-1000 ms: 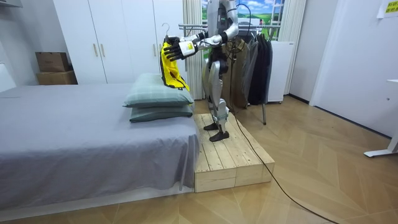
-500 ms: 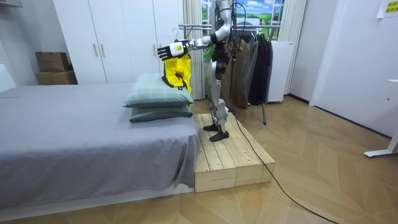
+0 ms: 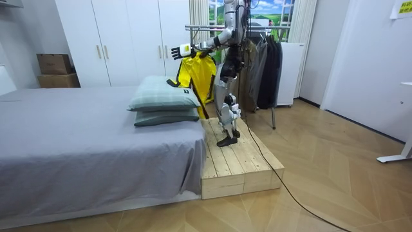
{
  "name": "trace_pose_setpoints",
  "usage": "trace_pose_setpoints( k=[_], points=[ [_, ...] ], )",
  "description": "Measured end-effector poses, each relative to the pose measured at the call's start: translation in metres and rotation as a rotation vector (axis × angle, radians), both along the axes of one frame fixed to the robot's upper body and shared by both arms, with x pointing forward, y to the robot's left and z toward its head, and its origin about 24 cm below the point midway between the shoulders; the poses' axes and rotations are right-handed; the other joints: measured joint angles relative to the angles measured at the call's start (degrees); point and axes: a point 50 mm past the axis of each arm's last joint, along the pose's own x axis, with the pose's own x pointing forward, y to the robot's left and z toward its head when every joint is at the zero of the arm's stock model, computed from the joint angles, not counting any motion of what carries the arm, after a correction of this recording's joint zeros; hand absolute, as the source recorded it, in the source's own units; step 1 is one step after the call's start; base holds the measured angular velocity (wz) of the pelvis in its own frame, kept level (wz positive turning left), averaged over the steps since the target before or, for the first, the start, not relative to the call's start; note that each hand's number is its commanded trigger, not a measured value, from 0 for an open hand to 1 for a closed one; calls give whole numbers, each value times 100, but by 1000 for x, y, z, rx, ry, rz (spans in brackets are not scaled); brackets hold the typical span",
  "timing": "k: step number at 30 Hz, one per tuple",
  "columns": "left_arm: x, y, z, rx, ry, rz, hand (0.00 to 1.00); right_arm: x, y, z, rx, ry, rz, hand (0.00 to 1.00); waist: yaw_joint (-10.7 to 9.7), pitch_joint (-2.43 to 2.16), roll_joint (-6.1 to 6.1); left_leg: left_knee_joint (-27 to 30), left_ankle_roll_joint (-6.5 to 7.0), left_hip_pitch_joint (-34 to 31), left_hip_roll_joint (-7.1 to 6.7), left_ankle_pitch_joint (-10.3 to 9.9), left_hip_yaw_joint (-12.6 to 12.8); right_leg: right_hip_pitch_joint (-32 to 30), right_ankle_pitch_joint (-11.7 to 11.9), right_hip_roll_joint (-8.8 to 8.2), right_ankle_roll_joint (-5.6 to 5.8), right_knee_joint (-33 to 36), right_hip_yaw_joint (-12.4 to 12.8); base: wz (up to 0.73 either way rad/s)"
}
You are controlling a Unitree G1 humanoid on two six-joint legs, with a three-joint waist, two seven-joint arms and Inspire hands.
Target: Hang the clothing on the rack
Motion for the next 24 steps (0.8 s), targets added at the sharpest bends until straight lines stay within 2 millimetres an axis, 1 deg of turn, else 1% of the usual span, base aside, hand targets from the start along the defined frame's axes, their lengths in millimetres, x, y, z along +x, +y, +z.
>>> trace_pose_setpoints(
  k=[1,2,3,4,5,6,8,9,10,11,12,13,14,15,16,17,18,19,20,21,22,23,24],
  points=[
    [-1,1,0,4,-3,16,0,3,2,3,5,-15,13,100,34,-7,12,123,-66,2,80,-10,-120,-58,-61,76,-66,94,150,-69],
    [-3,2,-3,7,4,34,0,6,4,6,8,-25,24,100,109,-6,40,304,-87,-14,105,-3,-464,-86,-114,157,-147,187,338,-89],
    [-5,2,-5,5,11,43,0,7,4,6,8,-27,27,100,158,-10,52,421,-137,-32,107,31,-752,-84,-134,208,-184,225,465,-108],
    [-10,3,-8,3,26,60,0,8,5,8,10,-33,32,100,178,-41,87,618,-176,-123,52,103,-1465,-81,-182,311,-235,275,710,-115],
    [-14,2,-11,-5,36,73,0,9,7,11,13,-46,36,100,197,-53,103,851,-112,-257,-43,203,-2111,-37,-201,449,-254,302,1083,-115],
    [-14,1,-12,-9,38,77,0,9,7,13,14,-52,38,100,265,-50,100,883,-76,-296,-122,211,-2372,-27,-196,474,-280,319,1235,-125],
    [-16,-5,-13,-37,41,86,0,10,9,15,21,-62,42,100,348,-37,71,723,-103,-462,-613,191,-3317,-12,-160,498,-309,308,1740,-127],
    [-16,-8,-13,-47,38,91,0,10,9,15,18,-62,45,100,401,-39,71,620,-115,-510,-728,196,-3512,-26,-129,520,-325,295,1863,-140],
    [-16,-10,-13,-59,35,98,0,11,9,16,7,-62,52,100,503,-79,100,282,-169,-601,-904,228,-3863,-74,-59,634,-326,232,2189,-152],
    [-15,-11,-12,-59,27,104,0,12,11,17,8,-68,60,100,545,-84,110,-114,-223,-644,-1013,289,-4198,-105,-27,709,-325,212,2471,-148],
    [-14,-11,-11,-61,21,110,0,12,12,19,10,-76,63,100,502,-111,153,-467,-307,-696,-1095,418,-4422,-101,-8,748,-299,156,2608,-100],
    [-13,-12,-11,-63,17,110,0,13,12,20,6,-80,64,100,493,-109,149,-636,-324,-710,-1097,526,-4452,-97,2,786,-286,132,2698,-76],
    [-12,-13,-9,-66,12,108,0,14,13,24,-5,-95,67,100,468,-123,176,-878,-314,-712,-1091,895,-4489,-117,0,876,-265,130,2871,-74],
    [-11,-12,-9,-60,9,107,0,15,13,28,-17,-110,73,100,445,-145,159,-978,-371,-634,-1106,901,-4459,-148,-10,890,-211,109,3005,-67],
    [-10,-12,-8,-59,4,105,0,15,14,30,-18,-123,76,100,414,-135,134,-1015,-373,-616,-1120,906,-4437,-140,7,885,-181,42,3050,-47],
    [-7,-14,-6,-58,-4,98,0,16,16,37,-20,-151,83,100,330,-113,97,-1060,-372,-621,-1136,906,-4404,-127,78,878,-108,-118,3110,-24],
    [-6,-14,-6,-59,-6,96,0,17,16,39,-19,-162,86,100,270,-106,94,-1070,-366,-624,-1149,902,-4403,-98,112,867,-72,-203,3135,-23],
    [-6,-15,-6,-56,-5,92,0,16,16,42,-18,-179,85,100,164,-105,102,-1074,-317,-616,-1176,870,-4393,-35,168,846,-10,-351,3196,-17],
    [-7,-15,-6,-48,-4,85,0,15,15,43,-20,-187,80,100,92,-94,126,-1074,-251,-584,-1191,806,-4367,51,211,848,47,-488,3211,-19],
    [-7,-14,-6,-44,-4,83,0,15,14,44,-21,-187,78,100,61,-86,139,-1073,-221,-562,-1196,770,-4304,80,227,840,74,-531,3223,-28],
    [-7,-11,-6,-33,-2,83,0,15,13,43,-25,-185,75,100,-19,-76,136,-1091,-171,-502,-1210,722,-4210,114,254,825,118,-607,3322,-46],
    [-7,-6,-7,-19,4,87,0,13,11,42,-29,-179,73,100,-32,-76,135,-1135,-137,-441,-1220,697,-4080,139,287,794,172,-696,3355,-53],
    [-8,-4,-7,-13,5,88,0,11,10,41,-31,-175,71,100,-42,-76,136,-1137,-118,-429,-1228,680,-4036,142,306,777,196,-739,3350,-59]
  ],
)
